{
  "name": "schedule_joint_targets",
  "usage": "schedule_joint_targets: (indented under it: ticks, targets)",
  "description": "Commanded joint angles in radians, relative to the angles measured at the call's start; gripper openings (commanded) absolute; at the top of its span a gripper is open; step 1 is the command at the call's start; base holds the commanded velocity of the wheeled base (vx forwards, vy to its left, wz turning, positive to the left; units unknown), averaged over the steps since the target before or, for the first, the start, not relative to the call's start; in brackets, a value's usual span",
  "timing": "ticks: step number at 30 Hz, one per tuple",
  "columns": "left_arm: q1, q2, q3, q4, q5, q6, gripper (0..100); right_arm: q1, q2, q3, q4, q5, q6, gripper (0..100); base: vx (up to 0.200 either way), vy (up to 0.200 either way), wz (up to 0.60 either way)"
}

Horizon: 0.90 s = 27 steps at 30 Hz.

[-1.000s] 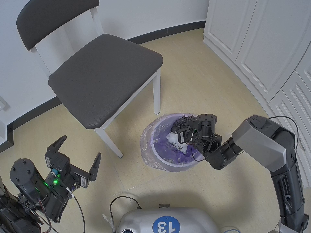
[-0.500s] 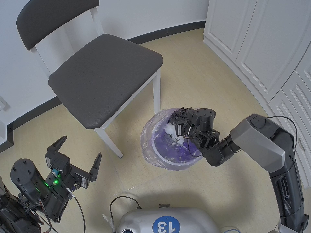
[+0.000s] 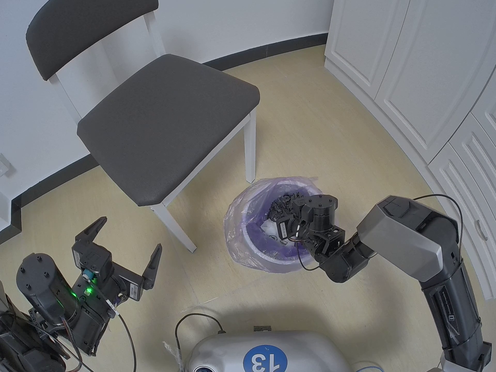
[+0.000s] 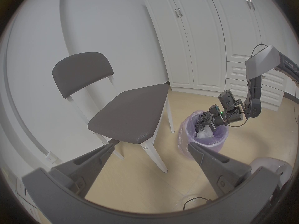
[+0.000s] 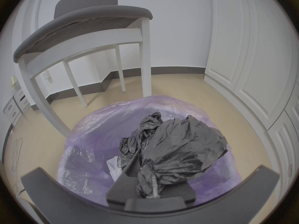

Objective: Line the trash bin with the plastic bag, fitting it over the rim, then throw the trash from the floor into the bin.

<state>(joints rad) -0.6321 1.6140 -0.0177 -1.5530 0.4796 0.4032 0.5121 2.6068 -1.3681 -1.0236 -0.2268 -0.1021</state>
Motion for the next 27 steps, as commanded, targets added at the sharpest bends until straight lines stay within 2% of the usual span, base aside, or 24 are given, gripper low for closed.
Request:
schedule_joint_targets:
  ticks: [1, 2, 3, 4, 7, 20, 27]
  targets:
    - [0.002, -0.003, 0.018, -0.018, 0.001, 0.000, 100, -0.003, -0.001, -0.005, 0.010, 0.004, -0.088, 0, 0.000, 0.000, 0.00]
    - [0.002, -0.003, 0.018, -0.018, 0.001, 0.000, 100, -0.006, -0.001, -0.005, 0.010, 0.006, -0.130, 0, 0.000, 0.000, 0.00]
    - [0.002, -0.003, 0.018, -0.018, 0.001, 0.000, 100, -0.006, -0.001, -0.005, 0.010, 0.006, -0.130, 0, 0.000, 0.000, 0.00]
    - [0.000, -0.006, 0.018, -0.018, 0.001, 0.000, 100, -0.009, -0.001, -0.006, 0.004, 0.014, -0.238, 0, 0.000, 0.000, 0.00]
    - [0.002, -0.008, 0.018, -0.018, 0.001, 0.000, 100, -0.003, 0.002, 0.000, -0.003, 0.057, -0.344, 0, 0.000, 0.000, 0.00]
    - [0.002, -0.014, 0.018, -0.018, 0.001, 0.000, 100, -0.009, 0.001, 0.024, -0.053, 0.060, -0.410, 0, 0.000, 0.000, 0.00]
    - [0.002, -0.014, 0.018, -0.018, 0.001, 0.000, 100, -0.009, -0.016, 0.103, -0.130, 0.061, -0.449, 0, 0.000, 0.000, 0.00]
